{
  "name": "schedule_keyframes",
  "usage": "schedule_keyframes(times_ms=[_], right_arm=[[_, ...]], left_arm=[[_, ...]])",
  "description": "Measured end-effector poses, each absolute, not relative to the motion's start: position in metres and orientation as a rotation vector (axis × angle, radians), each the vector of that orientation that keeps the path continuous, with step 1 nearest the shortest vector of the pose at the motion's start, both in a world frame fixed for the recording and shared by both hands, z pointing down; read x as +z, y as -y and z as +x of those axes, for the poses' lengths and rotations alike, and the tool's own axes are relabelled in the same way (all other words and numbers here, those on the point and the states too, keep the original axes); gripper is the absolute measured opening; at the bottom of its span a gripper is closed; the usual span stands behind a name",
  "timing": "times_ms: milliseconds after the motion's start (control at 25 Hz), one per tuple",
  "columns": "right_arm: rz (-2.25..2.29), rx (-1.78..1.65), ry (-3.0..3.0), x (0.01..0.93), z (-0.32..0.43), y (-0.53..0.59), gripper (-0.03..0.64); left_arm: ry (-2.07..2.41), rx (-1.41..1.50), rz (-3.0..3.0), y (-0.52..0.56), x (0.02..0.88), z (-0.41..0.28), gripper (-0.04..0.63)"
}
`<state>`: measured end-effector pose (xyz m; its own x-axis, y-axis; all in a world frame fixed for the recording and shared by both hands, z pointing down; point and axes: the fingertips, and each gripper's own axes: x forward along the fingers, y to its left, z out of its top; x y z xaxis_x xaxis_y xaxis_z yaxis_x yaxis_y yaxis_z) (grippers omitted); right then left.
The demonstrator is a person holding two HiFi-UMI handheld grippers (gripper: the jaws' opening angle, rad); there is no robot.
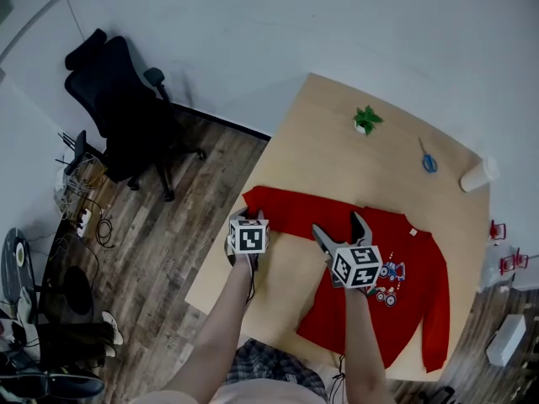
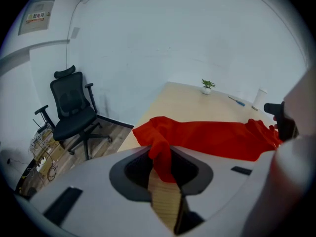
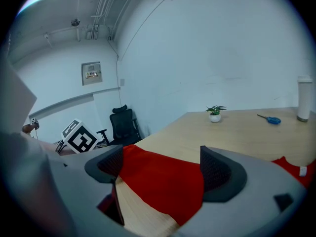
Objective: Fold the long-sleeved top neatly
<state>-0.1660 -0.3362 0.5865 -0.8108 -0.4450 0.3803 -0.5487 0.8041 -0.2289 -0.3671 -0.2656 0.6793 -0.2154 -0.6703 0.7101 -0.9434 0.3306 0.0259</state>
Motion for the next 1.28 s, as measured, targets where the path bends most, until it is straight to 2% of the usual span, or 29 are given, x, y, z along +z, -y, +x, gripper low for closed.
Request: schedule_keyframes(times_ms=[280,520,920,1280], right_arm=[[0.883,0.494,2.67,0.578,-0.127,0.342,0.468],[1.053,0.521,2.645,0.566,-0.066,0.348,0.468],[1.348,0.546,2.536,0.556,0.062,0.343,0.466],[1.57,0.587,2.413,0.56,0.167,0.325,0.466]], left_arm=[[2.03,0.435,1.5,0.275,0.626,-0.353,0.077],[2.037,0.366,1.659,0.3,0.573,-0.31,0.075],[1.922,0.341,1.962,0.359,0.512,-0.185,0.075],[1.687,0.413,2.218,0.382,0.52,-0.035,0.075]])
